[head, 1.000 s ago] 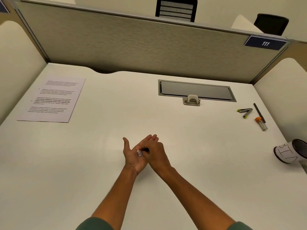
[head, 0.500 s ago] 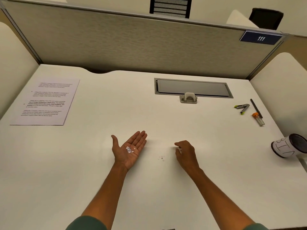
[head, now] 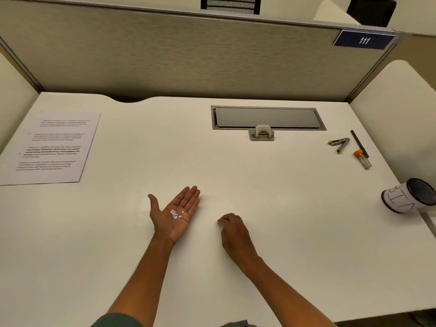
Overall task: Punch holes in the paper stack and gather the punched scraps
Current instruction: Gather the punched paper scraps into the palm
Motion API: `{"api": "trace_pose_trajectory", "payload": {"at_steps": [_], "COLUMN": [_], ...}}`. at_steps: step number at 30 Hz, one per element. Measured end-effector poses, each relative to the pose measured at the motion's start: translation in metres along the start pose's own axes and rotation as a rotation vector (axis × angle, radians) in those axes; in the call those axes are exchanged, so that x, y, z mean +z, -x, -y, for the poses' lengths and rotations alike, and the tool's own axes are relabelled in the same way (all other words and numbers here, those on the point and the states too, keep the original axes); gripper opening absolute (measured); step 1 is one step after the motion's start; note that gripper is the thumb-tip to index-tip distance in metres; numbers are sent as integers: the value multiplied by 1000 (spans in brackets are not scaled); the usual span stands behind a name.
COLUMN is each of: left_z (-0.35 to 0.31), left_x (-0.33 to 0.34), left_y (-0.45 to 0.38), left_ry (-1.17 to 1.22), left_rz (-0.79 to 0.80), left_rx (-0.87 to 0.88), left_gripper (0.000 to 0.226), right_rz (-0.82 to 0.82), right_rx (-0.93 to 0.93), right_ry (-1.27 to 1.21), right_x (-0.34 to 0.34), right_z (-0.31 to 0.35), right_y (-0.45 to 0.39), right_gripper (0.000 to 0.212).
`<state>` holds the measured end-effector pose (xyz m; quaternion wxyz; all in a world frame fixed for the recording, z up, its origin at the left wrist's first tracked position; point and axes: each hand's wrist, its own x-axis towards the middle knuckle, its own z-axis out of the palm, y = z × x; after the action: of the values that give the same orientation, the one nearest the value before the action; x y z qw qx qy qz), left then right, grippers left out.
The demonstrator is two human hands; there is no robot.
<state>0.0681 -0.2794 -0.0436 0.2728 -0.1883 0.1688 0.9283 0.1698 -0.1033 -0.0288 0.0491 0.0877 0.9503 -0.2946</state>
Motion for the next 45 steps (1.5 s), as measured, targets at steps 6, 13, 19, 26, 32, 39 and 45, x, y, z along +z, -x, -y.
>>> {"api": "trace_pose_trajectory", "payload": {"at_steps": [6, 13, 19, 26, 32, 39, 45], "left_z": [2, 10, 14, 18, 22, 25, 26], "left_x": [0, 4, 9, 11, 10, 10, 9], "left_y": [0, -1, -4, -8, -10, -12, -12], "left_ry": [2, -4, -14, -14, -18, -27, -26], "left_rz": [-5, -3, 3, 10, 13, 15, 11], "left_rx": [-9, -28, -39, -55, -62, -73, -74], "left_gripper": [110, 110, 110, 110, 111, 111, 111], "right_rz": [-15, 166, 197, 256, 272, 222, 165], "right_rx": [-41, -179, -321, -306, -377, -348, -245], "right_ry": [28, 158, 337, 388, 541, 573, 487], "right_x": [-7, -2, -10, -25, -27, -24, -22], "right_z": [-4, -11, -39, -22, -14, -6, -5], "right_y": [-8, -5, 0, -2, -6, -8, -15], "right_gripper": [34, 24, 18, 22, 36, 35, 28]}}
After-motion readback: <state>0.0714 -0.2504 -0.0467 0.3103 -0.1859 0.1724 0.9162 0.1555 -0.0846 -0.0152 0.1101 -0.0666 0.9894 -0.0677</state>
